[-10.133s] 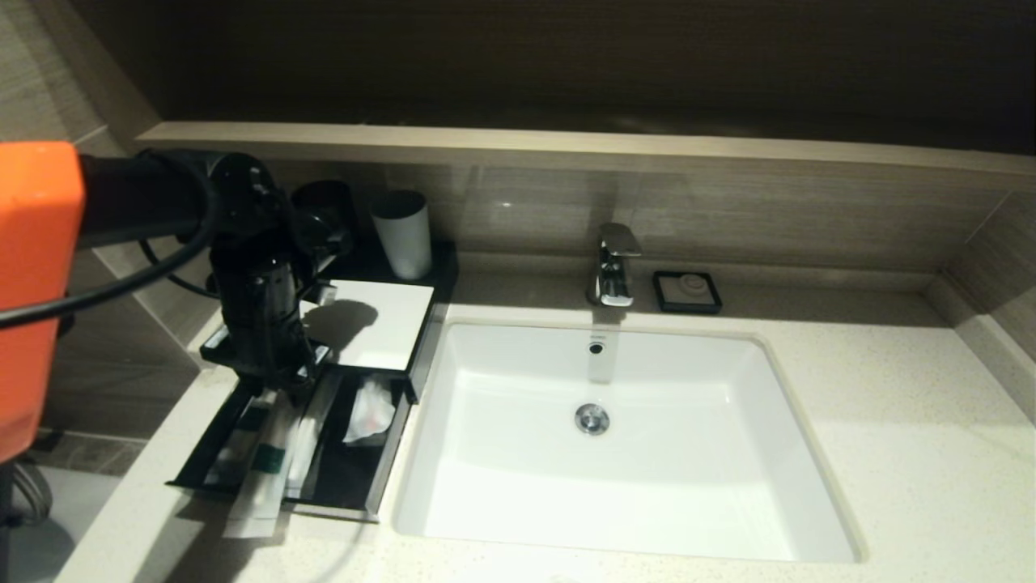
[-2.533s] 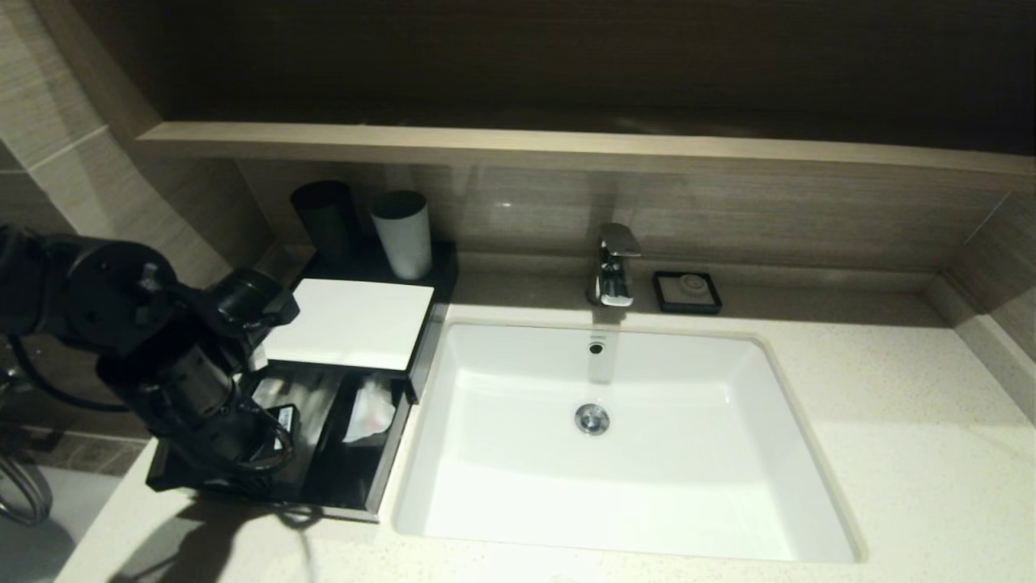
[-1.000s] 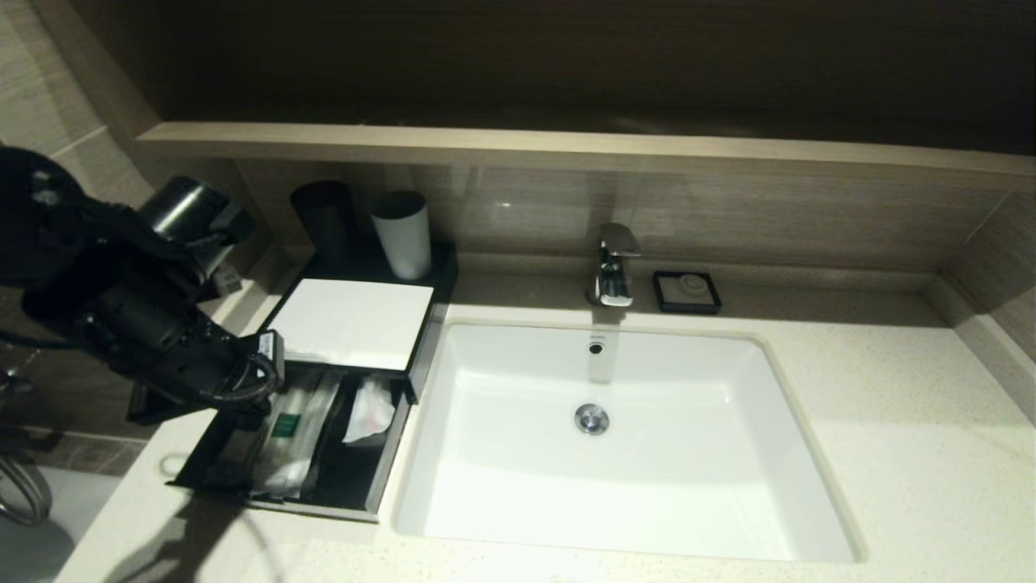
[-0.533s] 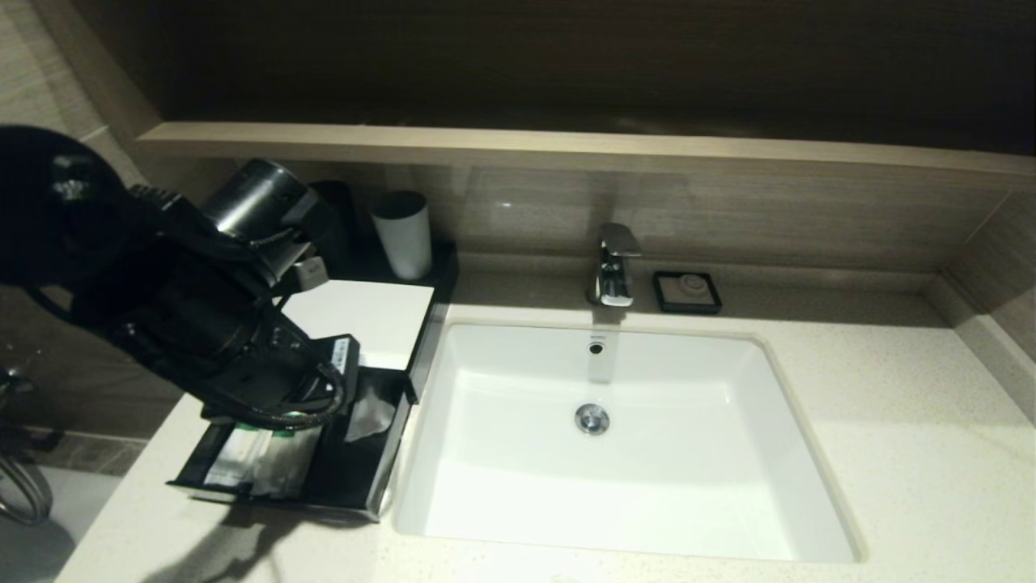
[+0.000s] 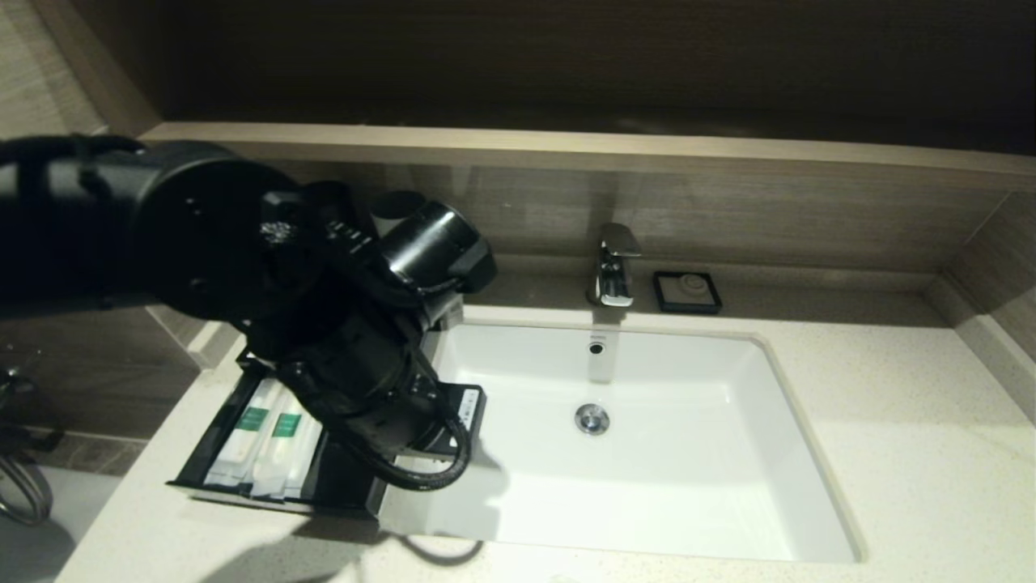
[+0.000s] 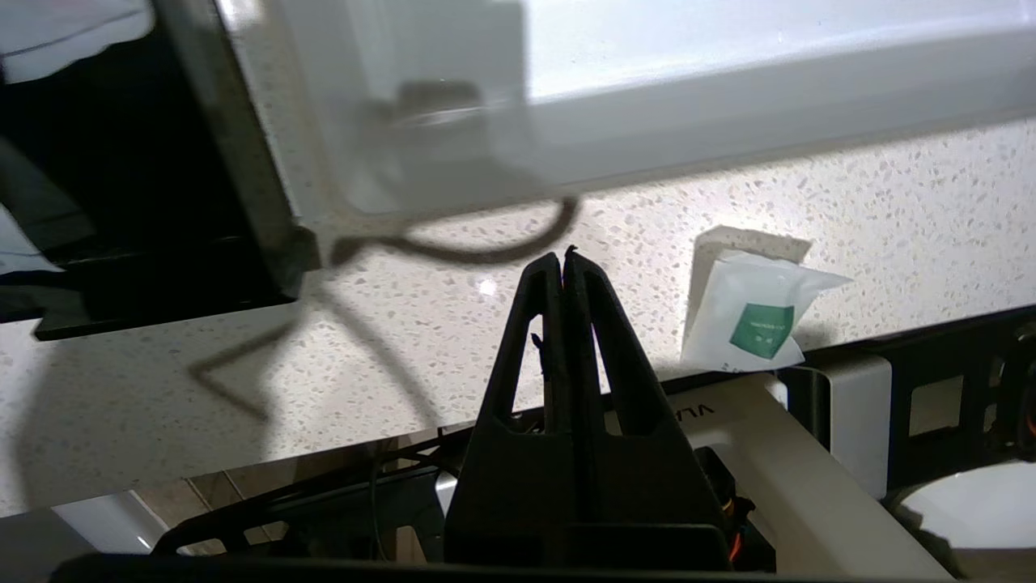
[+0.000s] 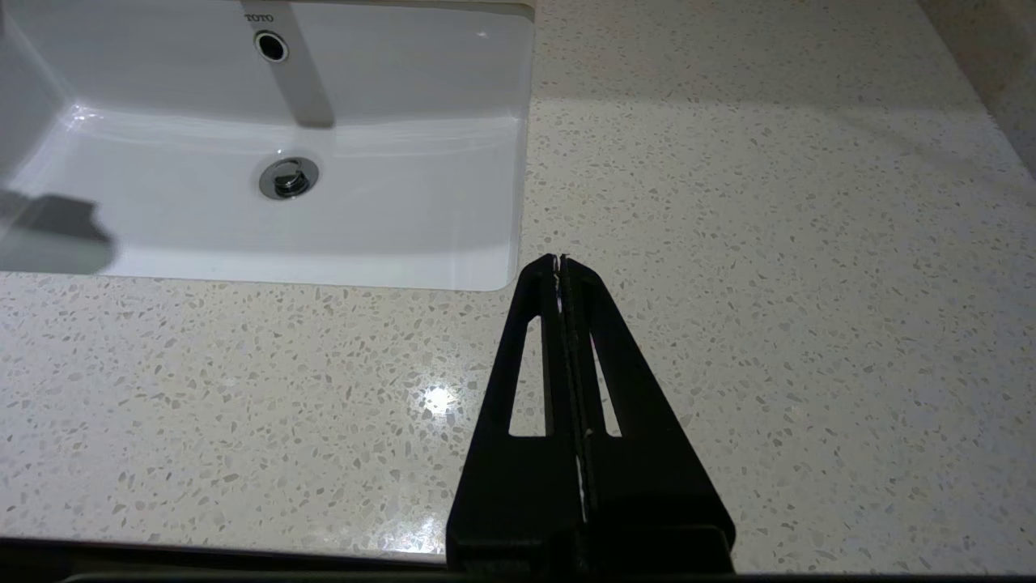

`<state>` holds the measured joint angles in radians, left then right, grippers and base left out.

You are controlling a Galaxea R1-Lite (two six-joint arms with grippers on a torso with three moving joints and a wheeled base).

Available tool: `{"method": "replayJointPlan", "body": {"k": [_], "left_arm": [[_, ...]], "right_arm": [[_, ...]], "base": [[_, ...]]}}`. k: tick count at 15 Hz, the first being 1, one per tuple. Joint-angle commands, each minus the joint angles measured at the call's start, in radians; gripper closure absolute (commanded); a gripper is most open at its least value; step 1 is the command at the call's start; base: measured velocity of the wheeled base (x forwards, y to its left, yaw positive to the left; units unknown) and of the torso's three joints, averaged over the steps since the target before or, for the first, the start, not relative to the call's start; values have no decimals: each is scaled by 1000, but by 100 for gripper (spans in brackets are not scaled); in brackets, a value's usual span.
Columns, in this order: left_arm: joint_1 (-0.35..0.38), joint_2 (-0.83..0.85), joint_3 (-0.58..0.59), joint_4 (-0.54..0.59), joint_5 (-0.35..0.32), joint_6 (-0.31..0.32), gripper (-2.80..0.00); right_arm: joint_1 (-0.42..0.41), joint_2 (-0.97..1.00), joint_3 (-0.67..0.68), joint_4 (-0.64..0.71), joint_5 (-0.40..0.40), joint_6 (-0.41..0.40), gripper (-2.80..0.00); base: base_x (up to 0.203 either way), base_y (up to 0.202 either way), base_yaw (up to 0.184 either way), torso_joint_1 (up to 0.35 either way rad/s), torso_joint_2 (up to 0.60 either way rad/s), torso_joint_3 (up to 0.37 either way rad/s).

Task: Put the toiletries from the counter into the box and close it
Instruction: Pick up the bathroom toiletry

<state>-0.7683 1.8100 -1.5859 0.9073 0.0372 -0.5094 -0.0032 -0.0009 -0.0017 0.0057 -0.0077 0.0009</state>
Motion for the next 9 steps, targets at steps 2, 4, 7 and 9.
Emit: {"method": "replayJointPlan", "body": {"k": [2, 4, 7, 9], "left_arm": [[-88, 121, -117, 57, 4, -1, 0], [-132, 169, -176, 92, 4, -3, 0], [-189, 184, -208, 98, 4, -19, 0], [-222, 182, -221, 107, 6, -33, 0]], "right_arm": [[0, -1, 0, 0, 0, -1, 0], [0, -1, 0, 0, 0, -1, 0], [0, -1, 0, 0, 0, -1, 0], [0, -1, 0, 0, 0, 0, 0]], "base": [[0, 0, 0, 0, 0, 0], [0, 0, 0, 0, 0, 0], [0, 0, 0, 0, 0, 0], [0, 0, 0, 0, 0, 0]]}}
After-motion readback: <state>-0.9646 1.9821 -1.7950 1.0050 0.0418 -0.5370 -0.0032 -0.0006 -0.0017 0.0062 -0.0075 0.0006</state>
